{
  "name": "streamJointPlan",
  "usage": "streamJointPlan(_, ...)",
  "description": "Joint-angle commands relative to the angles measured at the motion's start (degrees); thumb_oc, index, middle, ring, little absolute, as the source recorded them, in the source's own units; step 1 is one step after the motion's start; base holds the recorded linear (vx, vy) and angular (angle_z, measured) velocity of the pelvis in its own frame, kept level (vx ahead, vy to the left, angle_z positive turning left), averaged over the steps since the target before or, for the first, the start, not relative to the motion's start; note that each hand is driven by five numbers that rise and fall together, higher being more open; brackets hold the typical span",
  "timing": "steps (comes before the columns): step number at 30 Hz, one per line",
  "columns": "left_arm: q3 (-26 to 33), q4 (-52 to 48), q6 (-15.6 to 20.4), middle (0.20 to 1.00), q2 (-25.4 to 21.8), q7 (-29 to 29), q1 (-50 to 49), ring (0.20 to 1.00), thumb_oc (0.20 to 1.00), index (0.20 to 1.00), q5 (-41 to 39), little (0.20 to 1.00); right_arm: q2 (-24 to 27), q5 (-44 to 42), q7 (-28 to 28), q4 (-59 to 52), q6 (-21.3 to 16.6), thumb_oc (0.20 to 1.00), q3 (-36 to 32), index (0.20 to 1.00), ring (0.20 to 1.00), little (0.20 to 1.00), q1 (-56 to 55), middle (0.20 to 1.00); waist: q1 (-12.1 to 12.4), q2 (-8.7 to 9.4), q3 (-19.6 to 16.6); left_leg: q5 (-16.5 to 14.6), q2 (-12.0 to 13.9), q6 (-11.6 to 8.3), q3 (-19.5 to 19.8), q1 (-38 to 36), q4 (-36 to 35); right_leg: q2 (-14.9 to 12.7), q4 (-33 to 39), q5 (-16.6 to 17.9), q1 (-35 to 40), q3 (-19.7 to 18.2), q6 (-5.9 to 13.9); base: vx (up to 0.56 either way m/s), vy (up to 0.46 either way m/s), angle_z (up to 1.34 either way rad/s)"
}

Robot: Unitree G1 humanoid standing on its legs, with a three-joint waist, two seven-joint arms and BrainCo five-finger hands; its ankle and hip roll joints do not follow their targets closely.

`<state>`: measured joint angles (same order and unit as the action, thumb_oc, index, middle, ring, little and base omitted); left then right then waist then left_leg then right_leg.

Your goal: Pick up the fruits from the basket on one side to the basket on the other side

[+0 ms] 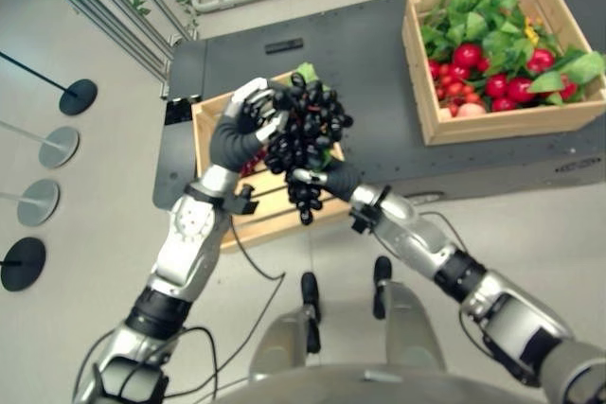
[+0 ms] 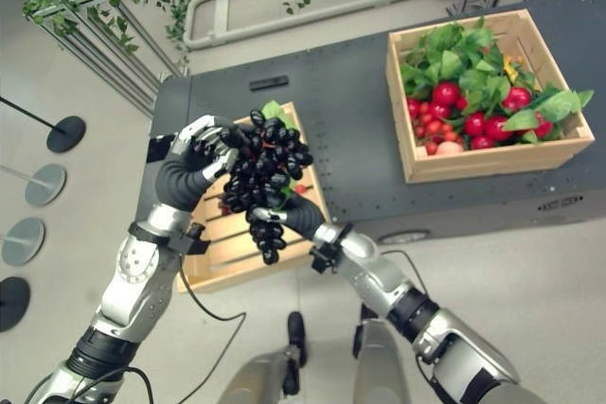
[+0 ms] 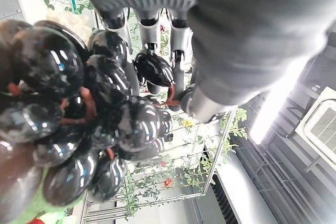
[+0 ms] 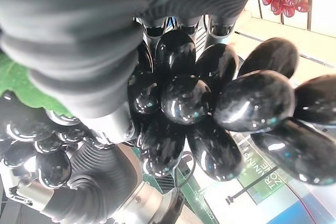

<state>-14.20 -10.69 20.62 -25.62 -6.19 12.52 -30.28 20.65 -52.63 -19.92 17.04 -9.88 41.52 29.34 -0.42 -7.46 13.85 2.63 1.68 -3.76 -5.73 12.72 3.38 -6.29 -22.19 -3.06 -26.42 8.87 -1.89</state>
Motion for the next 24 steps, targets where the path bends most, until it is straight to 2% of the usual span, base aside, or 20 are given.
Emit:
streamJointPlan(1,2.29,-5.45,4.79,1.000,0.49,-0.06,-0.91,1.000,1.000,1.000,-1.89,1.000,-4.80,-3.24,-1.19,-1.77,-2.94,0.200,-1.74,0.200,0.200,0.200,2.04,0.200,0.97,1.73,-1.53,-4.68,-4.32,3.83,-0.73,-0.33,2.30,0.35,5.15,1.63,3.35,-2.17,6.36,0.00,0.000,0.00)
streamJointPlan(7,2.62,-5.00,4.66,1.000,0.34,-0.62,-1.29,1.000,1.000,1.000,-2.23,1.000,-3.55,-2.59,-1.00,-2.81,-3.14,0.200,-2.91,0.200,0.200,0.200,1.19,0.200,0.76,2.05,-1.86,-4.70,-4.19,3.69,-0.65,-0.84,2.13,0.33,5.35,1.53,4.11,-1.79,6.45,0.00,0.000,0.00)
streamJointPlan(12,3.09,-3.97,3.95,1.000,-0.98,-2.85,-2.30,1.000,1.000,1.000,-3.13,1.000,1.26,-0.75,-1.25,-5.03,-3.26,0.200,-6.07,0.200,0.200,0.200,-0.14,0.200,0.35,2.68,-2.77,-4.46,-4.04,3.38,-0.10,-3.00,1.00,0.44,6.44,1.44,6.63,-1.35,6.71,0.04,-0.002,0.08)
streamJointPlan(14,4.41,-3.51,3.53,1.000,-1.62,-3.51,-3.92,1.000,1.000,1.000,-3.32,1.000,4.59,-0.39,-1.30,-6.03,-3.45,0.200,-9.40,0.200,0.200,0.200,-1.73,0.200,0.06,3.16,-3.56,-4.47,-3.84,3.09,0.08,-4.94,0.17,0.37,7.60,1.51,8.82,-0.73,6.89,0.08,0.000,0.06)
streamJointPlan(16,4.89,-3.21,3.42,1.000,-1.66,-3.81,-4.32,1.000,1.000,1.000,-3.49,1.000,5.59,-0.53,-1.47,-6.74,-3.56,0.200,-10.98,0.200,0.200,0.200,-2.35,0.200,-0.05,3.33,-3.69,-4.46,-3.80,3.03,0.11,-5.47,-0.04,0.33,7.99,1.58,9.58,-0.54,6.96,0.05,-0.003,0.00)
streamJointPlan(17,6.22,-2.90,3.39,1.000,-1.79,-4.18,-5.42,1.000,1.000,1.000,-3.59,1.000,7.37,-1.04,-1.37,-7.70,-3.90,0.200,-14.16,0.200,0.200,0.200,-3.94,0.200,-0.18,3.64,-4.26,-4.52,-3.79,3.00,0.14,-6.44,-0.38,0.28,8.50,1.62,10.65,-0.07,7.06,0.04,-0.001,0.00)
streamJointPlan(24,10.10,-2.46,3.19,1.000,-1.41,-4.16,-8.72,1.000,1.000,1.000,-3.58,1.000,10.39,-0.69,-1.45,-10.40,-4.04,0.200,-21.47,0.200,0.200,0.200,-9.23,0.200,-0.52,4.22,-5.55,-4.79,-3.85,2.99,0.43,-9.55,-1.77,0.44,9.91,1.54,13.80,0.67,7.30,0.07,0.002,0.06)
